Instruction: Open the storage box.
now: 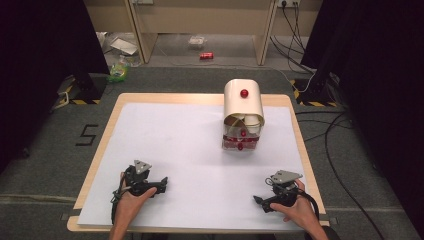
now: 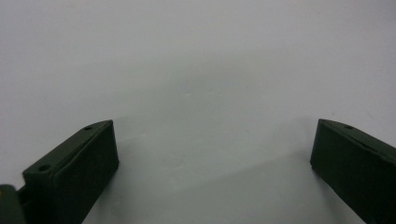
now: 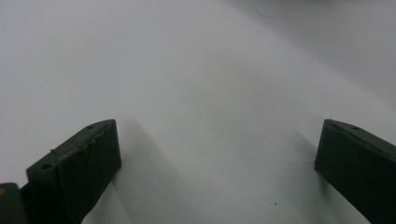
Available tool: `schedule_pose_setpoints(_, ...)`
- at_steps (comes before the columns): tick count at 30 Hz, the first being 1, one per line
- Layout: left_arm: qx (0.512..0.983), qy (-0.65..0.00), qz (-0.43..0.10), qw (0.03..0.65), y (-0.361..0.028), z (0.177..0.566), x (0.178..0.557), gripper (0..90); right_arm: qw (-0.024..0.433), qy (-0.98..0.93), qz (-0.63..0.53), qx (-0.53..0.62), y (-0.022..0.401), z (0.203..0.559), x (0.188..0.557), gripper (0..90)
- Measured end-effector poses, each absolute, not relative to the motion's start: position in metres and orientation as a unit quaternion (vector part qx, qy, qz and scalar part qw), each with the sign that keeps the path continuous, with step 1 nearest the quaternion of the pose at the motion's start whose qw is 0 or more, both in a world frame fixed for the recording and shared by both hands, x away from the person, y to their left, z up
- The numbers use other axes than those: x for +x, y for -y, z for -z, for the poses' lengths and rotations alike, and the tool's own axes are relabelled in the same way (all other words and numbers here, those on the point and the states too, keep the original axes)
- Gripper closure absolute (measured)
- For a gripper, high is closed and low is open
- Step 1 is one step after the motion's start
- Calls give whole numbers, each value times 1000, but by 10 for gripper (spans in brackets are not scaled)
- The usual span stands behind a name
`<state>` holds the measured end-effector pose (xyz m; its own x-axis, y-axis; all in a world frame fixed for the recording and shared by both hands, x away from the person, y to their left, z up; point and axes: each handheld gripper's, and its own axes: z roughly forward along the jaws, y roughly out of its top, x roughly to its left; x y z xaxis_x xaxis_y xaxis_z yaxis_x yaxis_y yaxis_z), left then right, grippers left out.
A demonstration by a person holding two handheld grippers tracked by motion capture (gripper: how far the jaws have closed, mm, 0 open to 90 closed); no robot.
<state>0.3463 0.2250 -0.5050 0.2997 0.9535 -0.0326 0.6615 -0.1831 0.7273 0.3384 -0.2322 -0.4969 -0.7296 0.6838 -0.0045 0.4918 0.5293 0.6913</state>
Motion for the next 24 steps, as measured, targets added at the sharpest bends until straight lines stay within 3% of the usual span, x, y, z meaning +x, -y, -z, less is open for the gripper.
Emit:
schedule_pose_setpoints(4,736,-548,-222,329,-225,505,346,0,144,-860,-347,346,231,496,338,63)
schedule_pose_setpoints(6,736,-548,-222,329,-225,505,346,1,146,-858,-359,337,231,493,337,260)
schedule_pose_setpoints(7,736,-549,-222,329,-225,505,346,0,154,-858,-362,329,231,492,336,267)
schedule_pose_setpoints(9,736,-549,-222,329,-225,505,346,1,173,-856,-361,328,229,490,336,165)
schedule_pose_setpoints(12,736,-549,-222,329,-225,505,346,0,177,-852,-372,322,228,487,336,243)
schedule_pose_setpoints(24,736,-548,-223,328,-225,505,346,0,223,-834,-416,285,214,472,338,280)
